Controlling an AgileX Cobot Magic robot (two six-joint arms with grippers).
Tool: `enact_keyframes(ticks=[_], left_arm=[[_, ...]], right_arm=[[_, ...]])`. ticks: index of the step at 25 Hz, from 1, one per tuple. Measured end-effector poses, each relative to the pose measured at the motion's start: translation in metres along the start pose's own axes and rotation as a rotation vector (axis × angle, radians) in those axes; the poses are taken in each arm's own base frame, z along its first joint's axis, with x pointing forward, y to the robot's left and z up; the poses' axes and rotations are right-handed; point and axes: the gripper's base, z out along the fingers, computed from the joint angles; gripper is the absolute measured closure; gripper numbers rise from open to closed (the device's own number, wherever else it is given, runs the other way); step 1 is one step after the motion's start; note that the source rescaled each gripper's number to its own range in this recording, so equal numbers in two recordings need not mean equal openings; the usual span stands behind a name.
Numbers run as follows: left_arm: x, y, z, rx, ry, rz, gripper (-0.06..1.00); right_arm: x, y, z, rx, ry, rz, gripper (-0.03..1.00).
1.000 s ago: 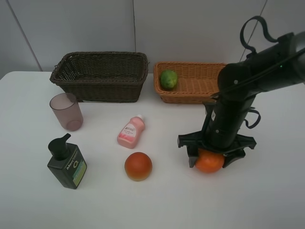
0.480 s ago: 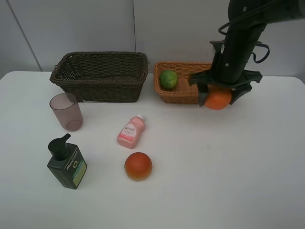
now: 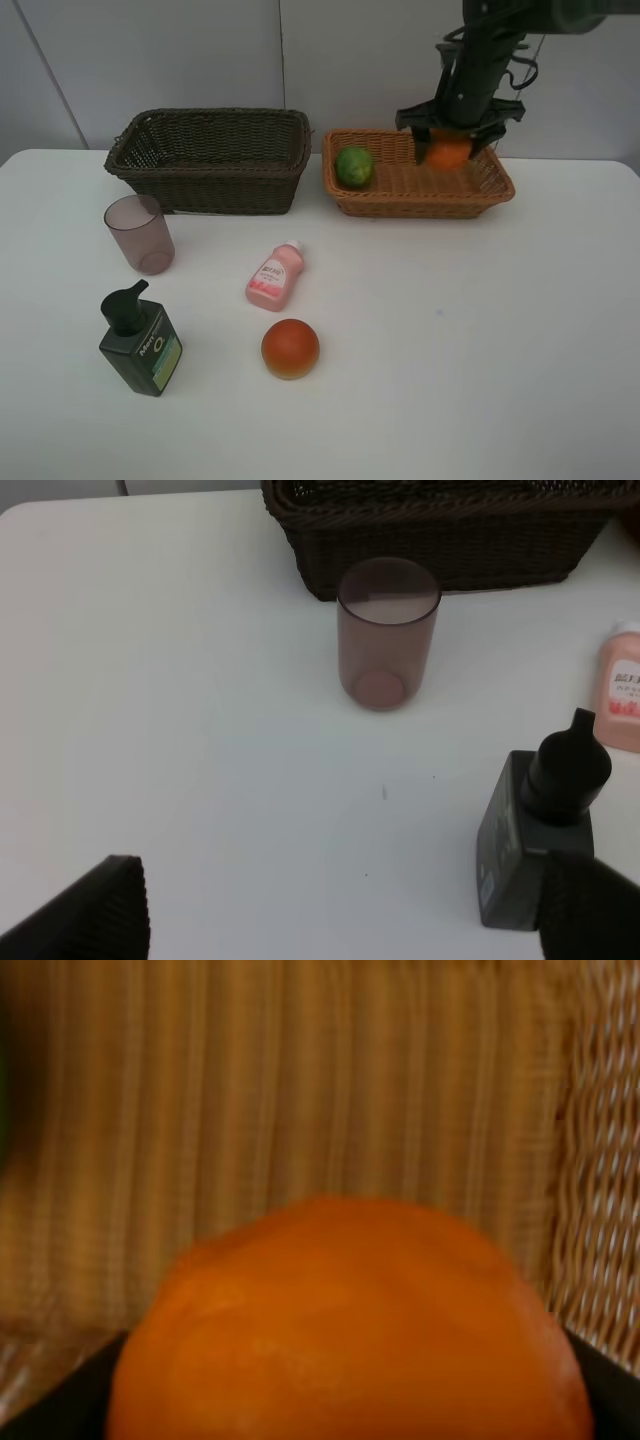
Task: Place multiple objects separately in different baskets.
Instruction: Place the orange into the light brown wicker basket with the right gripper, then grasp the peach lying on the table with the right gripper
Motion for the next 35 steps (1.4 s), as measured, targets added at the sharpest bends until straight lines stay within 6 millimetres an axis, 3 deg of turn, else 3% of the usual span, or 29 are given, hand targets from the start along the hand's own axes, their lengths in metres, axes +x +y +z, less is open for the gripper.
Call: enact_keyframes(ticks=[7,14,18,22,29,35], left_arm=[[0.000,0.000,0.000,0.000,0.000,0.000,-0.06],[0.000,0.000,0.000,0.000,0.000,0.000,-0.06],[0.000,0.000,0.000,0.000,0.000,0.000,-0.06],[0.000,0.000,0.000,0.000,0.000,0.000,-0.06],[0.000,0.000,0.000,0.000,0.000,0.000,-0.06],[0.000,0.000,0.000,0.000,0.000,0.000,-0.06]], right_arm=[[-0.008,0.005,0.035,-0.020,-0.090,-0.024,0.58],[-0.008,0.007,0.043,-0.025,-0.098,-0.028,0.56],[-0.007,0.007,0.043,-0.022,-0.090,-0.029,0.12],[-0.004,0.007,0.039,-0.004,-0.049,-0.040,0.01],[0.009,0.026,-0.014,-0.025,0.039,-0.238,0.00],[0.037,0.080,-0.064,-0.173,0.117,-0.356,0.00]])
